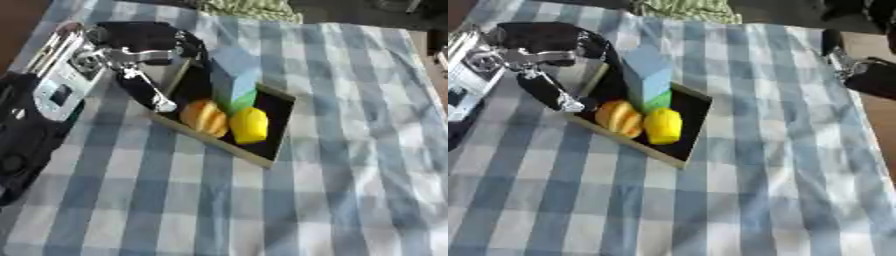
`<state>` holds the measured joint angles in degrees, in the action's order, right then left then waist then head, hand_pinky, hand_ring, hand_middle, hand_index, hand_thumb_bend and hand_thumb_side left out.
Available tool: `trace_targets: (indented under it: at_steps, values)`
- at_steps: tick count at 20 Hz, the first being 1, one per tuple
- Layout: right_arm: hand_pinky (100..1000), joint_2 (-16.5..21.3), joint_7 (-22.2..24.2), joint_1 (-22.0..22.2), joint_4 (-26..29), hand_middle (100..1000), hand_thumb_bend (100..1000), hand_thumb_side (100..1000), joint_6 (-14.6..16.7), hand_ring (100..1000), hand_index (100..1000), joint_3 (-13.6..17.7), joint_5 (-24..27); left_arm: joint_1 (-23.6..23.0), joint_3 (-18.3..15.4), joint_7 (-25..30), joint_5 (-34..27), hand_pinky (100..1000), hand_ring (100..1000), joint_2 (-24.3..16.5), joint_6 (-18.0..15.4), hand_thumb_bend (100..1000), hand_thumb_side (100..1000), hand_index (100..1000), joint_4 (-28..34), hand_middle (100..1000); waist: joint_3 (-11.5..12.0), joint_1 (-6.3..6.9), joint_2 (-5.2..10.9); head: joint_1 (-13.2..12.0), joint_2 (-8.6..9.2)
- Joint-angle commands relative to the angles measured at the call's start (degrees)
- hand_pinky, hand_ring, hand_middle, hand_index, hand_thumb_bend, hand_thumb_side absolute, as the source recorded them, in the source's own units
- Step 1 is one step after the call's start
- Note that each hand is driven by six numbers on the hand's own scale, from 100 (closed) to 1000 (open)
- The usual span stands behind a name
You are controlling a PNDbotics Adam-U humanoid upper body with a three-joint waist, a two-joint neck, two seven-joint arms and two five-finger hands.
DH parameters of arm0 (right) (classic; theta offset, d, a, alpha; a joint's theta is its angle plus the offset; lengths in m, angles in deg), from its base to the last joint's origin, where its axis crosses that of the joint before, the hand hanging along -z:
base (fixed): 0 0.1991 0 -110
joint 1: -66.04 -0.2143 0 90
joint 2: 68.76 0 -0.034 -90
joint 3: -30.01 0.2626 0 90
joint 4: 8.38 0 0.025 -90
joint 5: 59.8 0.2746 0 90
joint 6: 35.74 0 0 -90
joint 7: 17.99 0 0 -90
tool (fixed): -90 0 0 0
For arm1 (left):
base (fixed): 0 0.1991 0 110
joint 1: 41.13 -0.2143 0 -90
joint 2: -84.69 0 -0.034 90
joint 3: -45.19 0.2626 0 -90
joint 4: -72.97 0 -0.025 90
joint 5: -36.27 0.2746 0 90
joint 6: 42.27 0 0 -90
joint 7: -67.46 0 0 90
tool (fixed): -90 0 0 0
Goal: Pick up objects on the table and place them in the box.
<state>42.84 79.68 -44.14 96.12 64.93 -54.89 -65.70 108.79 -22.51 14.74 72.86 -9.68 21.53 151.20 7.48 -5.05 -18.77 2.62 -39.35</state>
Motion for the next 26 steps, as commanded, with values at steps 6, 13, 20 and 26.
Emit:
trace_targets:
  at_steps: [6,13,20,26]
  values:
    - [925,1.51,-0.57,0.17,1.19,667,100,422,-0.06,789,810,1.53,0.25,0.5,-7.91,-4.58,-6.15,843,747,-5.51,2.41,192,100,758,11.47,673,0.58,0.55,2.02,0.84,-0.21]
    - [925,2.0,-3.05,0.98,2.36,669,100,424,-0.55,791,811,3.48,0.3,-4.49,-18.04,-11.03,-12.58,885,743,-10.16,8.52,100,100,772,21.94,668,1.72,0.33,2.03,2.0,-0.11]
    - [925,2.19,-6.04,1.53,4.61,668,100,470,0.12,792,807,5.31,3.21,-13.57,-26.61,-17.34,-18.89,930,746,-13.41,14.83,100,266,800,31.81,681,2.23,-0.14,1.52,2.85,0.52]
    - [922,1.67,-10.31,2.11,6.17,631,100,470,1.59,777,845,7.01,7.77,-21.93,-31.51,-22.67,-24.23,963,742,-12.58,19.88,100,468,852,35.81,692,2.31,-0.53,1.09,2.97,0.93]
